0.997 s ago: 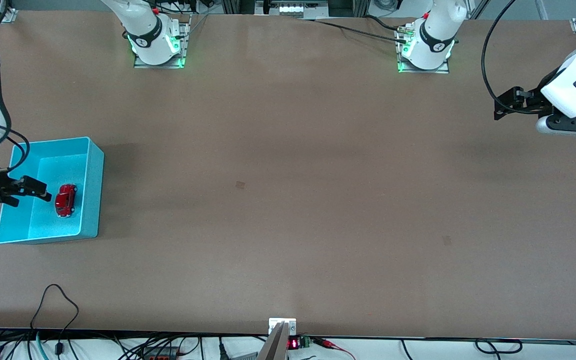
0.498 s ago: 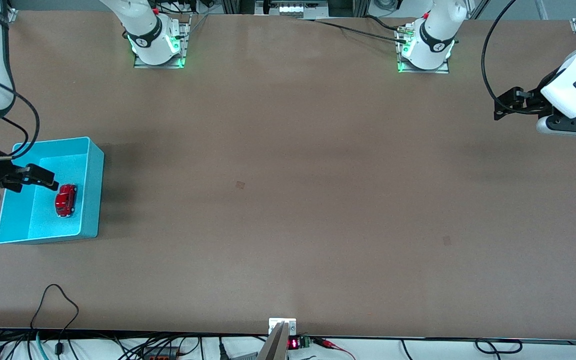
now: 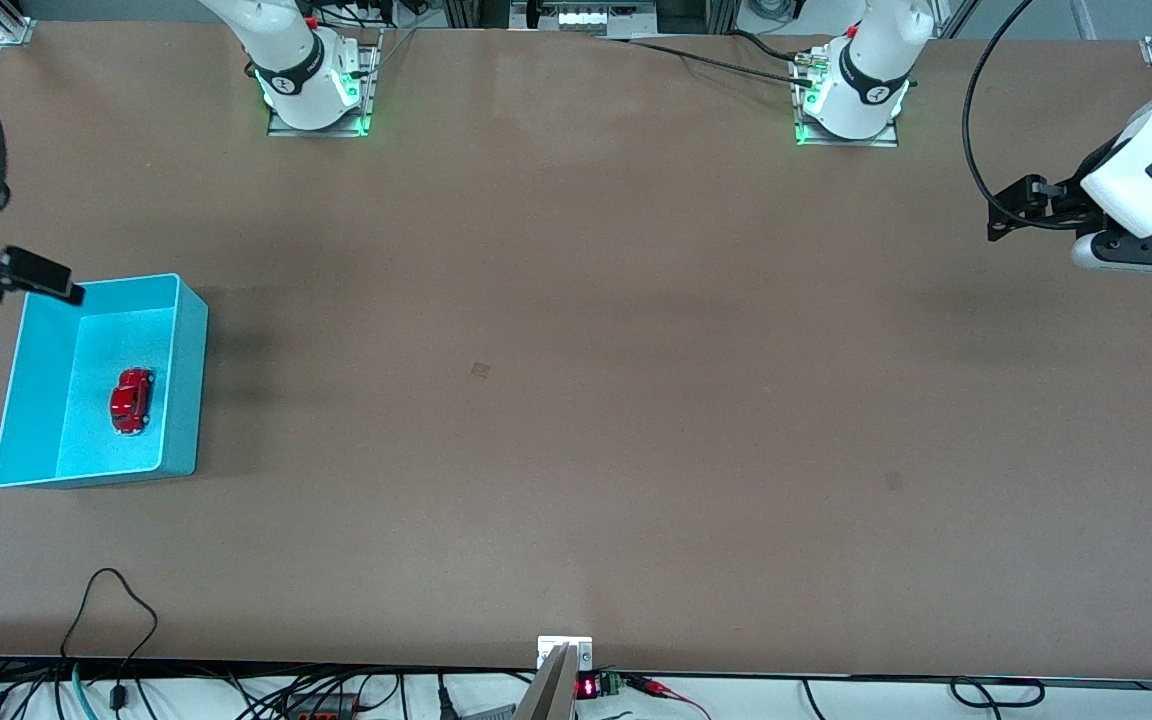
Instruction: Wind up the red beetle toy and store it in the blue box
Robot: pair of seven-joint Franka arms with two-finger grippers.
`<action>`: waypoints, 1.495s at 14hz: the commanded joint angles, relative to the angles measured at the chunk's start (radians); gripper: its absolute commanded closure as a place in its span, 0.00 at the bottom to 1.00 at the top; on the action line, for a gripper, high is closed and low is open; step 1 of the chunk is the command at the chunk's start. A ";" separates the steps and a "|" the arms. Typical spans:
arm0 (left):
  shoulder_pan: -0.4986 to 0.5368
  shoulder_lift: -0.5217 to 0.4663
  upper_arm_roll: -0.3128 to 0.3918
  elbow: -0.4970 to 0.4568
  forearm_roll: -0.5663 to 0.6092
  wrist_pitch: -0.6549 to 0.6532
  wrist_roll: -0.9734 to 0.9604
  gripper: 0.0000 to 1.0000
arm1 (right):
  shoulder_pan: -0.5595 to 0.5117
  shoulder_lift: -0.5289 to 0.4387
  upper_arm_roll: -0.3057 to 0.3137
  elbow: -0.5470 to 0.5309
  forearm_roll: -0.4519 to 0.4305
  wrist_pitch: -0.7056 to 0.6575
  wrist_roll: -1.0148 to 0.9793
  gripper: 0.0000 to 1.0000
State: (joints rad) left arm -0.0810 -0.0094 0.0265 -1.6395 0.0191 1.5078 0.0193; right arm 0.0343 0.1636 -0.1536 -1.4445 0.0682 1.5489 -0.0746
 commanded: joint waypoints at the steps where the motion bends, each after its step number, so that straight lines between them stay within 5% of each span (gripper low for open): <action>1: 0.004 0.014 0.003 0.033 -0.016 -0.020 0.014 0.00 | -0.100 0.014 0.116 0.041 -0.024 -0.027 0.015 0.00; 3: 0.004 0.014 0.003 0.033 -0.018 -0.020 0.014 0.00 | -0.128 -0.005 0.163 0.033 -0.030 -0.039 0.032 0.00; 7: 0.004 0.012 0.004 0.033 -0.016 -0.020 0.016 0.00 | 0.012 -0.056 0.006 -0.072 -0.041 0.006 0.052 0.00; 15: 0.006 0.014 0.007 0.032 -0.016 -0.021 0.017 0.00 | 0.022 -0.214 0.012 -0.267 -0.087 0.106 0.047 0.00; 21: 0.009 0.014 0.007 0.032 -0.016 -0.021 0.017 0.00 | 0.021 -0.250 0.012 -0.280 -0.087 0.068 0.042 0.00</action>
State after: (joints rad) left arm -0.0788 -0.0074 0.0303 -1.6387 0.0191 1.5078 0.0194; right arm 0.0426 -0.0601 -0.1341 -1.6992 -0.0015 1.6195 -0.0412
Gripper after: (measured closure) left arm 0.000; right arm 0.000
